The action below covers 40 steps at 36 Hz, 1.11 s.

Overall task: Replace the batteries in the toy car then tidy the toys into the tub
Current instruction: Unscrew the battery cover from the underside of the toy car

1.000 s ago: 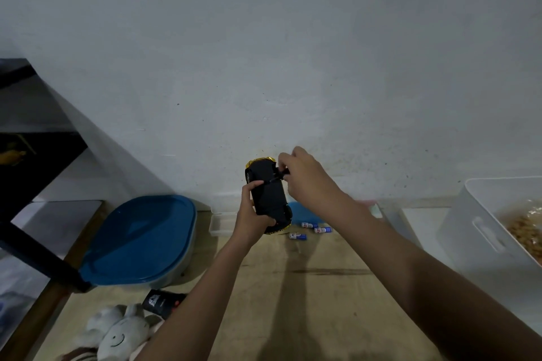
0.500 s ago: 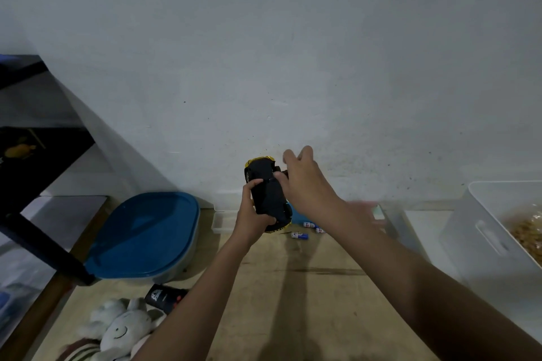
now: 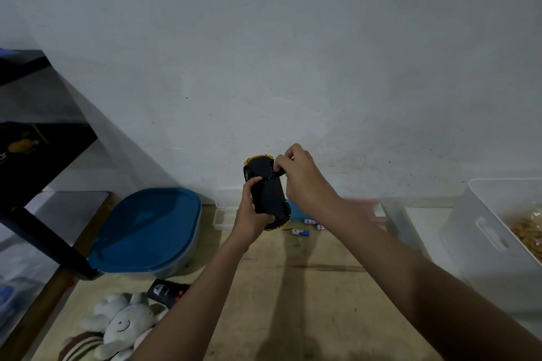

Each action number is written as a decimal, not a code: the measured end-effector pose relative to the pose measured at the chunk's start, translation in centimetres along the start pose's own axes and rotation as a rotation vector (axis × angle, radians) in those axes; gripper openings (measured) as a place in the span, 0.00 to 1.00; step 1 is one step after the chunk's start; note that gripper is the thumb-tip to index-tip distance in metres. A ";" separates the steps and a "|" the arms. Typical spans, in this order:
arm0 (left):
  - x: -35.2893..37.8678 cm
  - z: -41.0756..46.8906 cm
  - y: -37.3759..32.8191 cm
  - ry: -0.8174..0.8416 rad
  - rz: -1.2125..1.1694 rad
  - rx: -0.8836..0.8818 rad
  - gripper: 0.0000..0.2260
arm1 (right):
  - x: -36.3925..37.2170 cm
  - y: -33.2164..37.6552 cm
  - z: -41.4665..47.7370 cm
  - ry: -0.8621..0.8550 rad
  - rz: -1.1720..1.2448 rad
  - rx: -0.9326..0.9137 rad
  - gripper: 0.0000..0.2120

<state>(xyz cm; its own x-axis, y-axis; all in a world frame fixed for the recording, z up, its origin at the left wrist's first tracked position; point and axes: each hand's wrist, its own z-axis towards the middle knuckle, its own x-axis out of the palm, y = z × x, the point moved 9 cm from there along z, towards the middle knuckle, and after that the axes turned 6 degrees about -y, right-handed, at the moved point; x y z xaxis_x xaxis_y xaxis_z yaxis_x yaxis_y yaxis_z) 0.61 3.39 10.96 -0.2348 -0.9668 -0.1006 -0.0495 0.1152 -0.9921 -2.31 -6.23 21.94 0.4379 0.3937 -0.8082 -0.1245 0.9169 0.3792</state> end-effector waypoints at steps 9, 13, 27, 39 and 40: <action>-0.3 -0.7 0.5 0.002 0.034 -0.003 0.36 | 0.2 -0.7 -0.8 -0.041 0.041 0.005 0.08; -0.3 -0.8 0.4 -0.006 0.021 -0.015 0.36 | -0.3 -0.9 -1.0 -0.048 0.095 0.029 0.09; 0.6 -1.1 1.7 0.043 0.088 -0.009 0.37 | -7.0 -12.2 -7.3 -0.486 0.472 0.509 0.06; 4.6 -2.8 5.4 0.168 0.121 -0.087 0.35 | 1.4 -24.2 -24.3 -0.468 0.457 1.169 0.06; 4.9 -2.9 5.8 0.179 0.127 -0.095 0.35 | 2.0 -24.4 -25.1 -0.452 0.441 1.182 0.05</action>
<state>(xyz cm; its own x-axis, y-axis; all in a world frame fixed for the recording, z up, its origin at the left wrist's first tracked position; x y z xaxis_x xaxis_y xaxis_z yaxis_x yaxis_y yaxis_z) -3.70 -0.04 4.93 -0.4132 -0.8882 -0.2011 -0.0975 0.2627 -0.9599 -20.79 -26.21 -0.23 0.8434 0.3732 -0.3867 0.4081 0.0234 0.9126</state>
